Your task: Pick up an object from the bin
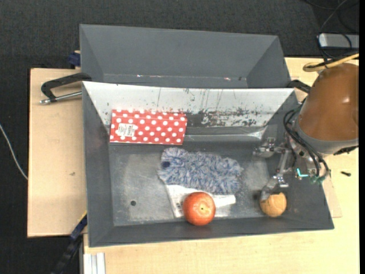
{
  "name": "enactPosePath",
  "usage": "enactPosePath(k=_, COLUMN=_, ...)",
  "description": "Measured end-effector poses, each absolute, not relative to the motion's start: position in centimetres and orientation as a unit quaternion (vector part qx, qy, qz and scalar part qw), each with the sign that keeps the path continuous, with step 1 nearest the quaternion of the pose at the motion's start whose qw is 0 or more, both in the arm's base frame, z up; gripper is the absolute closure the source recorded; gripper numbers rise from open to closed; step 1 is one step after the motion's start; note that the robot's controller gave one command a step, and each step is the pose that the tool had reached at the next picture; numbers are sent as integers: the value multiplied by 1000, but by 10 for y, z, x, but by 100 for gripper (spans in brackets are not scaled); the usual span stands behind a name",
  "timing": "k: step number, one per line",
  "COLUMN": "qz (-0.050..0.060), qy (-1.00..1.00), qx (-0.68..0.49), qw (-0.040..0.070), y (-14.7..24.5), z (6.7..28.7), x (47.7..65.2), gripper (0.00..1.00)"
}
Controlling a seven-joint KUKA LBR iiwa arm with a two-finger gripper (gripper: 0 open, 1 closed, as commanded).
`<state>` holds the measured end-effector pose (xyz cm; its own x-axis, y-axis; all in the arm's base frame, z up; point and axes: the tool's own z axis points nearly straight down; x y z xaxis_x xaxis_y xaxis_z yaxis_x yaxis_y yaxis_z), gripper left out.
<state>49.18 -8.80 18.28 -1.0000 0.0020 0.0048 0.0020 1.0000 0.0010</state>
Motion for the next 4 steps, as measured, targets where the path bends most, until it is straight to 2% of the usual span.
enactPosePath(k=1, qz=0, qy=-1000, qx=0, qw=-1, y=-88, z=186, x=494, gripper=0)
enactPosePath(k=2, qz=0, qy=-1000, qx=29, qw=0, y=-41, z=79, x=540, gripper=100)
enactPosePath(k=3, qz=0, qy=-1000, qx=29, qw=0, y=-41, z=79, x=540, gripper=100)
enactPosePath(k=4, qz=0, qy=-998, qx=56, qw=-5, y=-49, z=229, x=548, gripper=100)
